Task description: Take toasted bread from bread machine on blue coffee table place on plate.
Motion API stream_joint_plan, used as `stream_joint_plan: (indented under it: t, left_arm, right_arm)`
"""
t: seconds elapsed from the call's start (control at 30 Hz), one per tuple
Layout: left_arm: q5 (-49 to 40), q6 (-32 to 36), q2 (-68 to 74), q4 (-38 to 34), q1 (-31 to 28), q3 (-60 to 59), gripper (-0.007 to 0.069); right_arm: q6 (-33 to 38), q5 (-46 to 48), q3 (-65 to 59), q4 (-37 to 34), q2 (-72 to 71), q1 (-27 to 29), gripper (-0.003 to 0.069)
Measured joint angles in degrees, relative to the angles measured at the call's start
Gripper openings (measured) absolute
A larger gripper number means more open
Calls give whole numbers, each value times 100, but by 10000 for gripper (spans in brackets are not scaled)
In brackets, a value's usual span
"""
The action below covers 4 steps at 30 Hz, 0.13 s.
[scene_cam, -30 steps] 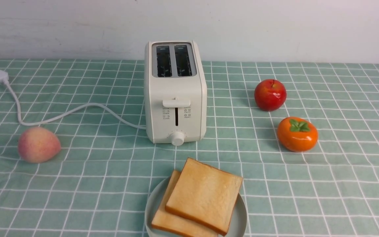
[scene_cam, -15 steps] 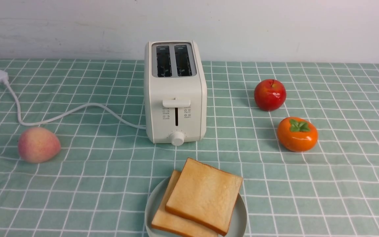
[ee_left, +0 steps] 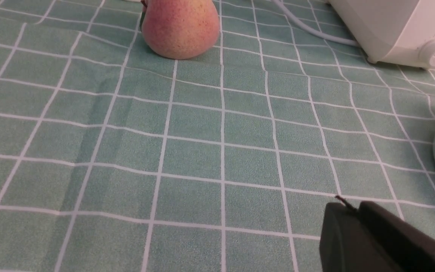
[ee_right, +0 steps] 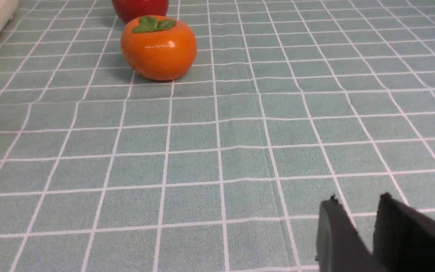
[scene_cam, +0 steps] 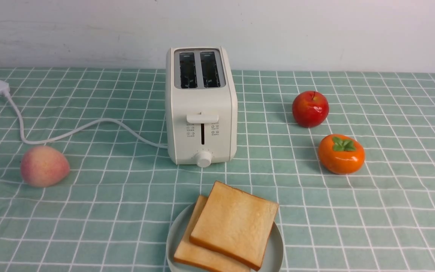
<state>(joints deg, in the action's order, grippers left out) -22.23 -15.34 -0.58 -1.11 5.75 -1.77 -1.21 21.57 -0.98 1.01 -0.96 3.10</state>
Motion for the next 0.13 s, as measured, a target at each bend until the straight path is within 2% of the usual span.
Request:
stream_joint_plan:
  t: [0.13]
  left_arm:
    - [0,0,0,0,0,0,44]
  right_arm:
    - [0,0,0,0,0,0,178]
